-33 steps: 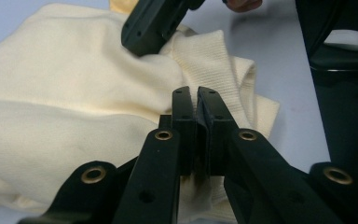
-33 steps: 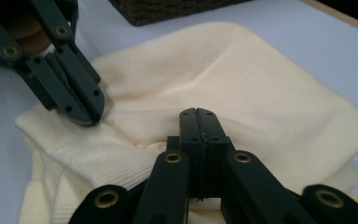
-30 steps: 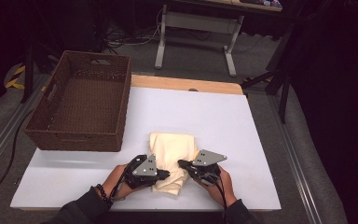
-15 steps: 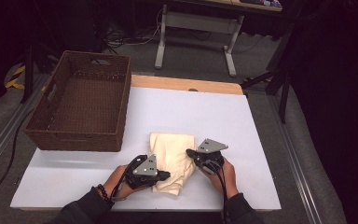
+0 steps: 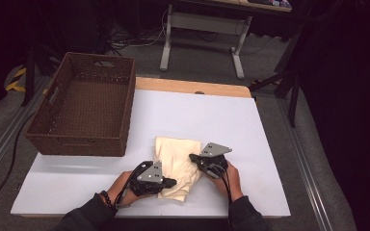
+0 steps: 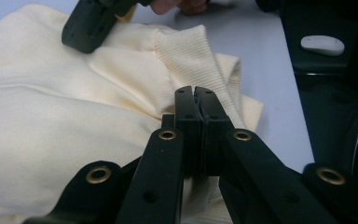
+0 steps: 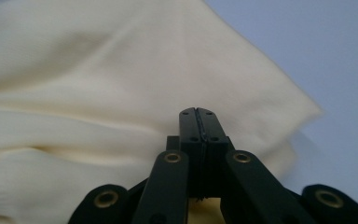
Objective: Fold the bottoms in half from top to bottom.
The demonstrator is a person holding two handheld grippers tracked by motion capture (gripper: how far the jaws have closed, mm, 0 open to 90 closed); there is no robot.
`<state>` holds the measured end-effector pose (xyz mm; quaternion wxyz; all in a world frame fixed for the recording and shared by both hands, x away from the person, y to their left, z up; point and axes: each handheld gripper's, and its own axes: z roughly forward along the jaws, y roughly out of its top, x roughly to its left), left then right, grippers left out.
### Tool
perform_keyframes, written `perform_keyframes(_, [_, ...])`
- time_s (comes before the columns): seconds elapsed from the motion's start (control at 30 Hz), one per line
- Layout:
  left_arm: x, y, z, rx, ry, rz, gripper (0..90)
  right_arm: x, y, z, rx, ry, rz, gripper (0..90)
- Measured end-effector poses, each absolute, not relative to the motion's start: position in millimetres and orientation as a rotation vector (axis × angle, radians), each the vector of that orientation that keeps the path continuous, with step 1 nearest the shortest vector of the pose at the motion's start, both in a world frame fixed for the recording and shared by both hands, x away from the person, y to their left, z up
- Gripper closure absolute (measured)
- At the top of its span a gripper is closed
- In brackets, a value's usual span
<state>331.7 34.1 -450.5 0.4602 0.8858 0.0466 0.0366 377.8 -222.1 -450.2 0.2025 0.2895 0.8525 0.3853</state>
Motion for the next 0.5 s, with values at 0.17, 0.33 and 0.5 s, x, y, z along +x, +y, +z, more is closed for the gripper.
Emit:
perform_keyframes(0.17, [331, 33, -450, 2.191, 0.095, 0.118, 89.6, 380, -232, -450, 0.867, 2.345, 1.064, 90.0])
perform_keyframes(0.33, [331, 36, -449, 2.177, 0.109, 0.120, 89.3, 367, -231, -441, 0.802, 2.352, 1.180, 90.0])
perform_keyframes(0.5, [330, 41, -443, 2.181, 0.096, 0.141, 87.4, 342, -223, -433, 0.667, 2.408, 1.226, 90.0])
